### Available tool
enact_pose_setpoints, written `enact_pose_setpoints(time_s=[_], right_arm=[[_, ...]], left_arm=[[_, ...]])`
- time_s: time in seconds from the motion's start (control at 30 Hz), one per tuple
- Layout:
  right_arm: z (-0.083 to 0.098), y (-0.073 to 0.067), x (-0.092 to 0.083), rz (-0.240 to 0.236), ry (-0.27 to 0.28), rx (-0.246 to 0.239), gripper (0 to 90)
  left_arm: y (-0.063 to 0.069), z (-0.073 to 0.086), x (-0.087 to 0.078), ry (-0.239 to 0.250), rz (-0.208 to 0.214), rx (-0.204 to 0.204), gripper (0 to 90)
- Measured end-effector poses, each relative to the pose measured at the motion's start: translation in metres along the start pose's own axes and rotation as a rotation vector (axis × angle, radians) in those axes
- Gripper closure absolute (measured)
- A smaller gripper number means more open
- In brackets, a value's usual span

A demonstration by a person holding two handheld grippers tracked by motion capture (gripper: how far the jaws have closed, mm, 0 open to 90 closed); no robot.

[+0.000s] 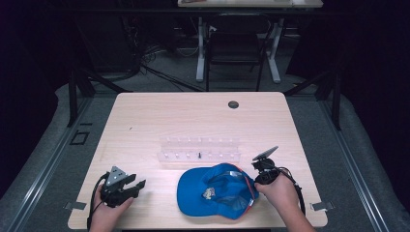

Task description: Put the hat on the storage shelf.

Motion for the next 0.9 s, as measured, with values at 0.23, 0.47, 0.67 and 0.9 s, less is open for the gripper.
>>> enact_pose_setpoints(time_s=[0.23,0.47,0.67,0.9], right_arm=[[-0.004,0.012,-0.019,-0.028,-0.008,0.007,90.0],[-0.007,0.024,-0.041,-0.016,-0.039,-0.002,90.0],[-0.006,0.028,-0.051,-0.009,-0.077,-0.031,90.0],[-0.009,0.033,-0.062,-0.029,-0.057,0.032,90.0]], left_arm=[[0.0,0.0,0.0,0.001,-0.001,0.0,52.1],[0.001,0.0,0.001,-0.001,0.001,0.003,52.4],[0.002,0.0,0.0,0.004,0.001,0.0,52.4],[0.002,0.001,0.001,-0.005,0.005,0.001,52.4]])
Point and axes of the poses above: each handheld gripper's, and its own axes: x roughly forward along the jaws, z roughly out of its underside, y roughly to its right, the point moved 5 cm from there along x, roughly forward along the jaws, and after that the axes turned 8 degrees about z, right-handed, at the moved point
